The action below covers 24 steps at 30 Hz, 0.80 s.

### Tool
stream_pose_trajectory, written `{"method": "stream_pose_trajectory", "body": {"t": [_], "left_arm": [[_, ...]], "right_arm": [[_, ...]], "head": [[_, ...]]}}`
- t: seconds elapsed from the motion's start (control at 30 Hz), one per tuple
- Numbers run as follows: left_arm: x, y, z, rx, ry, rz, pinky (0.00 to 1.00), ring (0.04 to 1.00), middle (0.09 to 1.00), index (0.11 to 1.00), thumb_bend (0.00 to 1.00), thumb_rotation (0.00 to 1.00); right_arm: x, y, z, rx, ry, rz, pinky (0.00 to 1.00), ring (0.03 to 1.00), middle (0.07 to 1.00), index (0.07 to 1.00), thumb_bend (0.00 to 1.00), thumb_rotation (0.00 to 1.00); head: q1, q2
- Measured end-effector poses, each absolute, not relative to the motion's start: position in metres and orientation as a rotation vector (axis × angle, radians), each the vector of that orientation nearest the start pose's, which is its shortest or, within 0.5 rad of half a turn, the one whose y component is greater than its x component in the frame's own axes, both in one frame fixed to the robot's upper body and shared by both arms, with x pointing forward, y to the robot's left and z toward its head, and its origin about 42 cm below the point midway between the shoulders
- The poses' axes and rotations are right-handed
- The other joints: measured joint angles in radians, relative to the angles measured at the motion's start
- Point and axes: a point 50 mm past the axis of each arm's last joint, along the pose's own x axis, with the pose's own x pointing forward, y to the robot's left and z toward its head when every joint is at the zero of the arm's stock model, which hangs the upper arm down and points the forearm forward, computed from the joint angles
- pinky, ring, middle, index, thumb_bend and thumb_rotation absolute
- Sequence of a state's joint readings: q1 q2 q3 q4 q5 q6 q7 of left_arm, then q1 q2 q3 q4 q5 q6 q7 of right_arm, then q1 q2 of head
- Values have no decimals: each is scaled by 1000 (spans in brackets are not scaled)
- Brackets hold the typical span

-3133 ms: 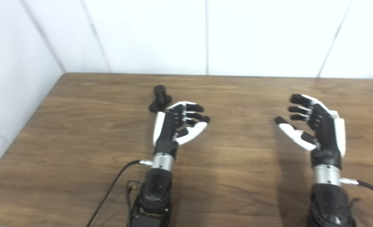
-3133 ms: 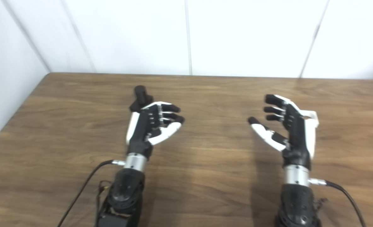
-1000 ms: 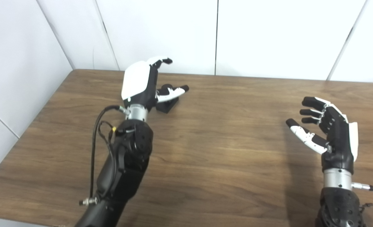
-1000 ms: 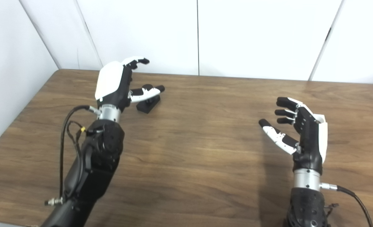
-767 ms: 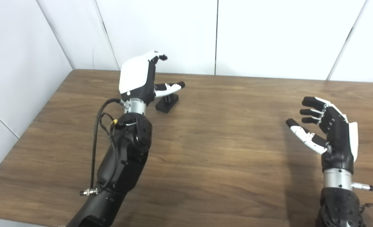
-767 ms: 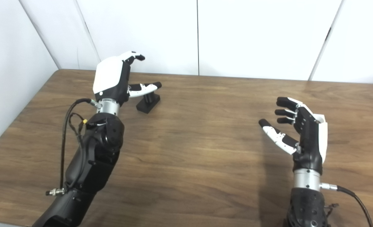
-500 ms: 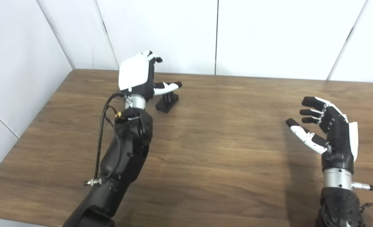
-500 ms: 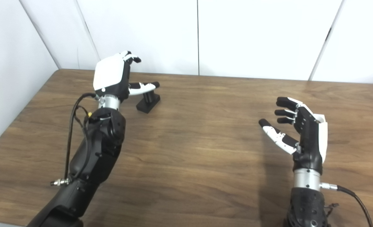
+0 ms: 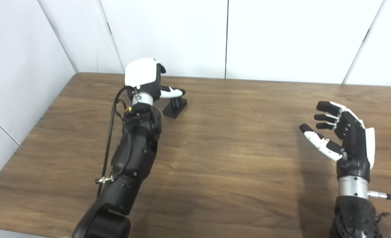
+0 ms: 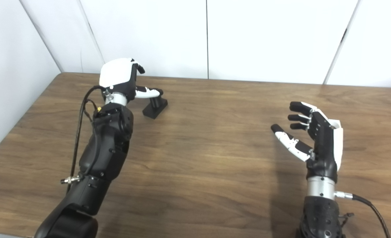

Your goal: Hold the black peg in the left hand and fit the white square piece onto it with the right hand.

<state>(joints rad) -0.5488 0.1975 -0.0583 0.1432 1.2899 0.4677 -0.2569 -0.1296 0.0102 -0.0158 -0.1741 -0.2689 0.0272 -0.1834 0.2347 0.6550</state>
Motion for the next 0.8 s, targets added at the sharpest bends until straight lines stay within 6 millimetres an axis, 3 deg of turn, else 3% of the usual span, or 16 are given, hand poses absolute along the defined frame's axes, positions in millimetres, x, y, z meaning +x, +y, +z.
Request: {"method": "stream_pose_trajectory", "body": {"t": [0.33,0.5,0.8], "left_arm": [[446,239,232,1429,218,161,865,901,928,698,965,539],[450,230,219,1469,248,98,885,904,930,671,963,520],[451,225,197,1505,265,59,876,893,922,706,953,538]], "right_arm": [[316,-209,181,-225,-294,-211,566,648,702,663,645,23],[316,-208,181,-221,-295,-210,583,654,700,661,646,24],[316,-208,181,-220,-294,-220,576,653,696,661,644,34]], "head": [[-2,5],[-8,8],[-11,14]]}}
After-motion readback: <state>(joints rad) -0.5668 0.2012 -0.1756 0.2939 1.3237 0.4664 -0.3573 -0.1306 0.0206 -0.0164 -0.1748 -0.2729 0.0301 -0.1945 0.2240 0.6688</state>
